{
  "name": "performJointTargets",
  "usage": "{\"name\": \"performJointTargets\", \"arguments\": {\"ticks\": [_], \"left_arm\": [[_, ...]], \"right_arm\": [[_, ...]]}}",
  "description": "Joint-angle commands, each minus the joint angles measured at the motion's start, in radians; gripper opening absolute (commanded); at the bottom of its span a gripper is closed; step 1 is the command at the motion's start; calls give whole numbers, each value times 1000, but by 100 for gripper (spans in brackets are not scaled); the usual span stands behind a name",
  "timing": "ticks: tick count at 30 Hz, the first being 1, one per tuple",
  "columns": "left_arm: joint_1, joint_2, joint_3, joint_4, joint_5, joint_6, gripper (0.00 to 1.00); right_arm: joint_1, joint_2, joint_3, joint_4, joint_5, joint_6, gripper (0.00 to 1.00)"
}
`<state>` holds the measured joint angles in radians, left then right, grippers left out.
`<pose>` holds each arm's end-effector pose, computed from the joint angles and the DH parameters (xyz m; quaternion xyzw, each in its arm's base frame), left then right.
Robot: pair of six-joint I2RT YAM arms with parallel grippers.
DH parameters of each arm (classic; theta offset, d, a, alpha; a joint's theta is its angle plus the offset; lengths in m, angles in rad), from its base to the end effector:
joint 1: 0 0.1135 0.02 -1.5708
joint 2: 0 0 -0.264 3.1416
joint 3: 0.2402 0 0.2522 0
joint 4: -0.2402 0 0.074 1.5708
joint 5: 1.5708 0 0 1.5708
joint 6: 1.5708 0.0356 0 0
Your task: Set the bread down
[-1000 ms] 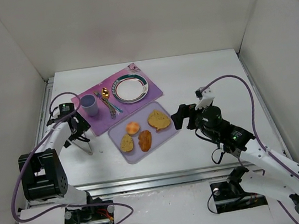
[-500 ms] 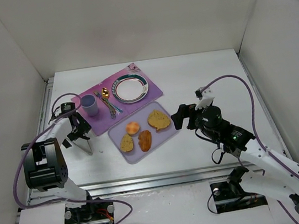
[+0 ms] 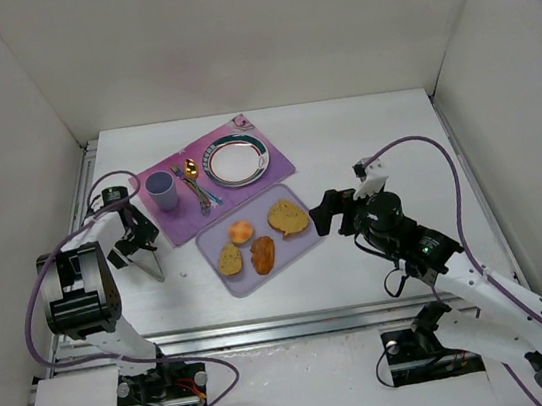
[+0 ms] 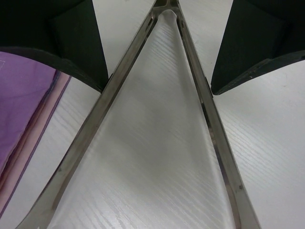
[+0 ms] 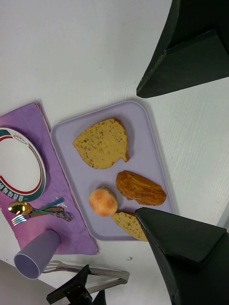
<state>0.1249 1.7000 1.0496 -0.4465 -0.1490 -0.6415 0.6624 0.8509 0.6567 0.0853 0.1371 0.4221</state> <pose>0.3319 0.0470 0.1776 -0.3786 0.8925 0.0102 0.2448 0.1658 0.1232 0.3117 -0.0436 0.7429 0.3000 0.5968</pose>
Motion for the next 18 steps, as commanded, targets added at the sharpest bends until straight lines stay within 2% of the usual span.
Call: {"name": "performJointTargets", "arguments": {"ticks": [1, 4, 14, 18], "left_arm": [[28, -11, 10, 46, 46, 17, 83], [39, 6, 21, 46, 68, 26, 77], [48, 21, 33, 77, 103, 54, 81], [48, 33, 44, 78, 103, 60, 78]], "right_arm": [[6, -15, 50, 47, -5, 10, 98], [9, -9, 49, 48, -7, 12, 98], [5, -18, 54, 44, -19, 15, 98], [2, -21, 52, 41, -17, 17, 98]]}}
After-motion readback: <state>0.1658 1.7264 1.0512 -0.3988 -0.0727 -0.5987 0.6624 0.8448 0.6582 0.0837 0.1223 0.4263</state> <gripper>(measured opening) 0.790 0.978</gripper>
